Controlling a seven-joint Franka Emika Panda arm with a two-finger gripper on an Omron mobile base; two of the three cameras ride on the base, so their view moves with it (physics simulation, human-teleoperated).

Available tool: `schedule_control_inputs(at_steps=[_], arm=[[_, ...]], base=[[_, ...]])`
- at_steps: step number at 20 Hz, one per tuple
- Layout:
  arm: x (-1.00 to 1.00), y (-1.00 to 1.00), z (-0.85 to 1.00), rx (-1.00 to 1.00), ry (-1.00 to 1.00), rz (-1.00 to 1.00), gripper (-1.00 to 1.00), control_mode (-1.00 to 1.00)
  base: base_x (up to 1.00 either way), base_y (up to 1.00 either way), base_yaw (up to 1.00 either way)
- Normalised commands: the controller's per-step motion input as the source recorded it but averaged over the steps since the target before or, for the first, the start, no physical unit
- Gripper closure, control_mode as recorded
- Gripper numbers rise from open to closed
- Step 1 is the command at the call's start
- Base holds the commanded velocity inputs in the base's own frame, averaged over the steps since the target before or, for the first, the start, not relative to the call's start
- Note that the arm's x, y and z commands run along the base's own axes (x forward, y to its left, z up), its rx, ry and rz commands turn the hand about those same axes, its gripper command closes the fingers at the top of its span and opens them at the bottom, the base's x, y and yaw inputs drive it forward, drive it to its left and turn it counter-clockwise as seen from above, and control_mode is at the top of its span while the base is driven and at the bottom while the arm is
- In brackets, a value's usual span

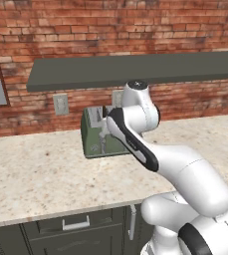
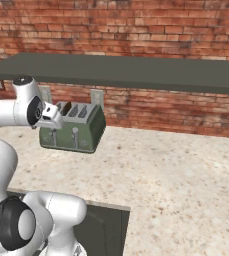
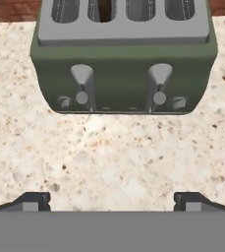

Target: Start the toaster. Once the lever pops up, take the bread to the plate on the dining counter.

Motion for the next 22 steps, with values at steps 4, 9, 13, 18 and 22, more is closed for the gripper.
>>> schedule_control_inputs(at_steps=[4, 9, 13, 18, 22], arm=[[0.21, 0.0, -0.19, 0.0, -0.01, -0.04, -1.0, -1.0], [0.16, 0.0, -0.11, 0.0, 0.0, -0.01, -1.0, -1.0], [0.17, 0.0, -0.08, 0.0, 0.0, 0.0, -1.0, -1.0], [0.15, 0.0, -0.04, 0.0, 0.0, 0.0, -1.0, -1.0], [0.12, 0.05, -0.09, 0.0, 0.0, 0.0, -1.0, -1.0]], base=[[0.0, 0.0, 0.0], [0.0, 0.0, 0.0], [0.0, 0.0, 0.0], [0.0, 0.0, 0.0], [0.0, 0.0, 0.0]])
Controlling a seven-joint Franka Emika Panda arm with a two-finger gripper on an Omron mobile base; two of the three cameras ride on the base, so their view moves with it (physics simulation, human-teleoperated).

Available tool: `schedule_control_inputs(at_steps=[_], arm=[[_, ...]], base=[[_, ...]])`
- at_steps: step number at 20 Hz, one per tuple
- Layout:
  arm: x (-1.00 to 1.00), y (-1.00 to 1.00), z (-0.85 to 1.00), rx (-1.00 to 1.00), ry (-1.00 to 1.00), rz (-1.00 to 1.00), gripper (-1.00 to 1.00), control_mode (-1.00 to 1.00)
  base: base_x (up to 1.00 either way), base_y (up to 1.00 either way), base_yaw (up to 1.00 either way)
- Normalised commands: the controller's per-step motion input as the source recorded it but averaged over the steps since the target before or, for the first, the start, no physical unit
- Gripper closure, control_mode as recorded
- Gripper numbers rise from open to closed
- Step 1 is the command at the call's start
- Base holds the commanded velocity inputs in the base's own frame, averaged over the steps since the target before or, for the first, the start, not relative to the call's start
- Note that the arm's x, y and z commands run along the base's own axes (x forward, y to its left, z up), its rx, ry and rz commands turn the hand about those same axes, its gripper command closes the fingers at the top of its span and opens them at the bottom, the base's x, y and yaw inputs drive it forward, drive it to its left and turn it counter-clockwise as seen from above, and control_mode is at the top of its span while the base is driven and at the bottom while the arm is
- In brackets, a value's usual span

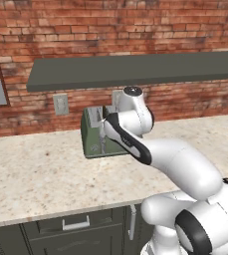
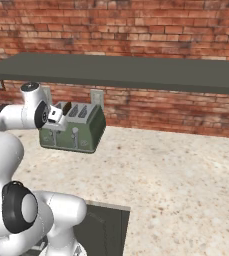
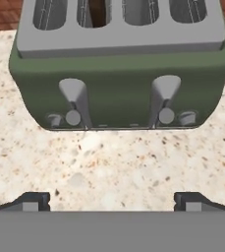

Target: Start the toaster. Once the lever pops up, take the bread to the plate on the dining counter.

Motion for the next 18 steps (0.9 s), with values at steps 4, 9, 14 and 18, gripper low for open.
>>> schedule_control_inputs(at_steps=[4, 9, 14, 18], arm=[[0.11, 0.09, -0.13, 0.0, 0.0, 0.0, -1.0, -1.0], [0.12, 0.17, -0.26, 0.0, 0.0, 0.02, -1.0, -1.0], [0.28, 0.0, -0.26, 0.0, 0.0, 0.12, -1.0, -1.0], [0.3, 0.0, -0.19, 0.0, 0.0, 0.08, -1.0, -1.0]], base=[[0.0, 0.0, 0.0], [0.0, 0.0, 0.0], [0.0, 0.0, 0.0], [0.0, 0.0, 0.0]])
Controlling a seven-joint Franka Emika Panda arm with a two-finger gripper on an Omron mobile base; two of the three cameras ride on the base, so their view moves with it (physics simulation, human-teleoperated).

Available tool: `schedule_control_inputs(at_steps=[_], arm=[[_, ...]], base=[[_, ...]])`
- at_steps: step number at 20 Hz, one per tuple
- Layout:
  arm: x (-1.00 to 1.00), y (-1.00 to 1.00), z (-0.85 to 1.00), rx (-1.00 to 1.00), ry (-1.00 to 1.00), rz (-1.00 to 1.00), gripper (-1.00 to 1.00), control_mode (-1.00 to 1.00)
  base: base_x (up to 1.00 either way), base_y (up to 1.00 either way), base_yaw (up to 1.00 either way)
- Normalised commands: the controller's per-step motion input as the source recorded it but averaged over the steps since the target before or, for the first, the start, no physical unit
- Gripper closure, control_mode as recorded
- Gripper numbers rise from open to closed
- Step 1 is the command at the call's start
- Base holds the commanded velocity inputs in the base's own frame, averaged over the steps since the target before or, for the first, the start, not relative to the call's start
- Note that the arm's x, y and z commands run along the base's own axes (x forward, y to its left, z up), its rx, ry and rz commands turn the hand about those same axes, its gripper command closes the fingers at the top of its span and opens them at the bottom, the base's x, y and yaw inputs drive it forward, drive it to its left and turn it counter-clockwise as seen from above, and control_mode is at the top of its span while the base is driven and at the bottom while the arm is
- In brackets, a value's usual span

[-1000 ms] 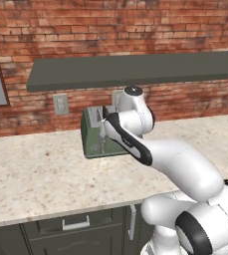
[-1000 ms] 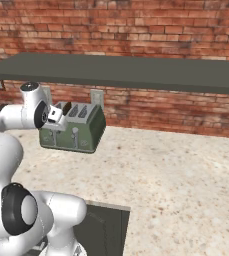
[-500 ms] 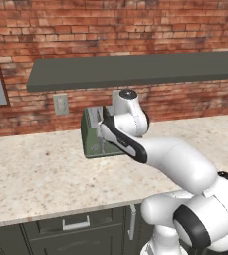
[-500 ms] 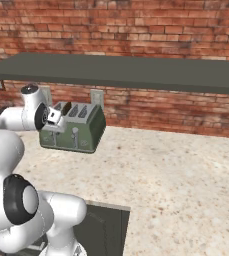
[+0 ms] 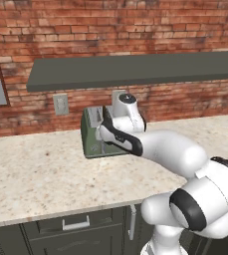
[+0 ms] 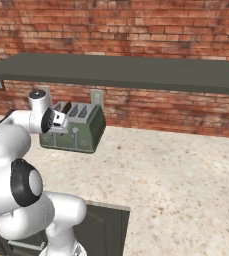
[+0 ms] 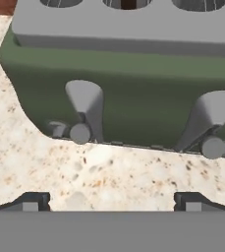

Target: Start the toaster. Once the lever pops up, take the bread to the plate on the dining counter.

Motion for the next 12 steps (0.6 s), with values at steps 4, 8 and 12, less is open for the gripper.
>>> schedule_control_inputs(at_steps=[4, 8, 12], arm=[[0.23, 0.0, -0.21, 0.0, 0.0, 0.01, -1.0, -1.0], [0.15, 0.0, -0.12, 0.0, 0.0, 0.0, -1.0, -1.0], [0.22, 0.0, -0.08, 0.0, 0.0, 0.0, -1.0, -1.0]], base=[[0.0, 0.0, 0.0], [0.0, 0.0, 0.0], [0.0, 0.0, 0.0]])
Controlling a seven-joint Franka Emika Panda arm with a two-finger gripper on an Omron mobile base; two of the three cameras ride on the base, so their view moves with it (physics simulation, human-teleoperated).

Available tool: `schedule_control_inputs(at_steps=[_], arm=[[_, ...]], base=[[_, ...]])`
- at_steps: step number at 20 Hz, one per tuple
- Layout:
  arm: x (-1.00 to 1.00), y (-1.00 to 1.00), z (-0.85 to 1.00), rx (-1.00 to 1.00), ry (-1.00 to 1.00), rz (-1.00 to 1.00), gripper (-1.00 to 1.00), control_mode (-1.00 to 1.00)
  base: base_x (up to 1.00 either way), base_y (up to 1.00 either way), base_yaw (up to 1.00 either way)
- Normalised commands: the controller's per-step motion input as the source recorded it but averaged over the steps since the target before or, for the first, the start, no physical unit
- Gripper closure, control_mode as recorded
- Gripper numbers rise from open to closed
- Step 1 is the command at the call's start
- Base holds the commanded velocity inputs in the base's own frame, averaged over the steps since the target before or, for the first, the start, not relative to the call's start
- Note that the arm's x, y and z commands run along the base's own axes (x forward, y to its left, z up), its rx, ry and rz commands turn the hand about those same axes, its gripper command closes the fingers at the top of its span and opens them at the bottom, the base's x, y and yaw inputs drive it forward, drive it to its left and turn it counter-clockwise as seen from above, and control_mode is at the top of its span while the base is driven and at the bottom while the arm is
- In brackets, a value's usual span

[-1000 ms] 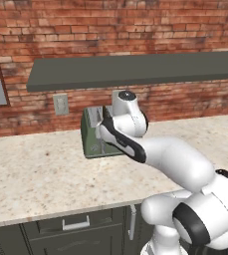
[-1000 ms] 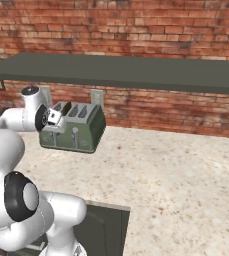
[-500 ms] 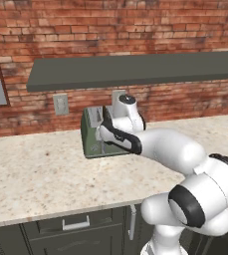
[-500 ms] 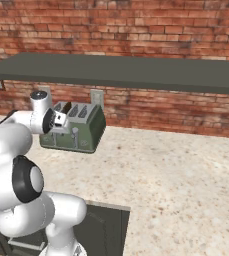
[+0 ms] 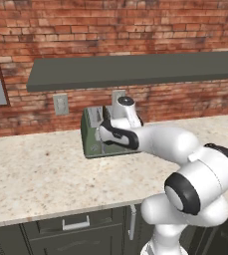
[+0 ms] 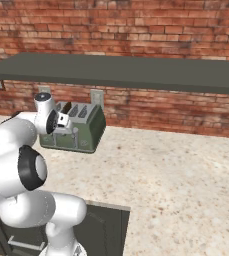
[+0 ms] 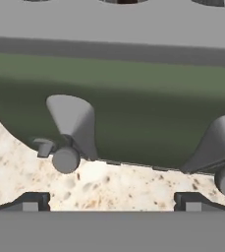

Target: Start the toaster. Once the lever pops up, take the bread to the plate on the dining counter.

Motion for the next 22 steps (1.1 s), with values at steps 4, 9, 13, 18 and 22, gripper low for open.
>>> schedule_control_inputs(at_steps=[4, 9, 13, 18, 22], arm=[[0.21, 0.0, -0.05, 0.0, 0.0, 0.0, -1.0, -1.0], [0.13, 0.0, -0.03, 0.0, 0.0, 0.0, -1.0, -1.0], [0.03, 0.0, -0.09, 0.0, 0.0, 0.0, -1.0, -1.0], [0.0, 0.0, -0.09, 0.0, 0.0, 0.0, -1.0, -1.0], [0.0, 0.0, -0.12, 0.0, -0.01, 0.0, -1.0, -1.0]], base=[[0.0, 0.0, 0.0], [0.0, 0.0, 0.0], [0.0, 0.0, 0.0], [0.0, 0.0, 0.0], [0.0, 0.0, 0.0]])
